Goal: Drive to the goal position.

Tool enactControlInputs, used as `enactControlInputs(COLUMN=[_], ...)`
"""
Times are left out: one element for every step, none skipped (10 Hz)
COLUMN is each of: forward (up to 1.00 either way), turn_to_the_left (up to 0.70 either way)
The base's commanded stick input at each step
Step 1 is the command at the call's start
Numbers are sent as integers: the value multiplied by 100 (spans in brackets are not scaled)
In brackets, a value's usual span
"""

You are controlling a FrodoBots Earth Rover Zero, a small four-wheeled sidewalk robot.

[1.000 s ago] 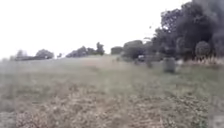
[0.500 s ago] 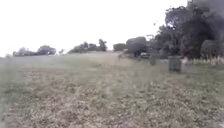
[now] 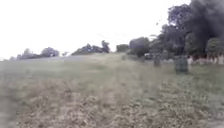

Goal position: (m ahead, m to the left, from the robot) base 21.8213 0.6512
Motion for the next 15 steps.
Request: enactControlInputs(forward=[70,70,70,70,70,70,70,70,70,70,70,70,70,70,70], turn_to_the_left=[0,0,0,0,0,0,0,0,0,0,0,0,0,0,0])
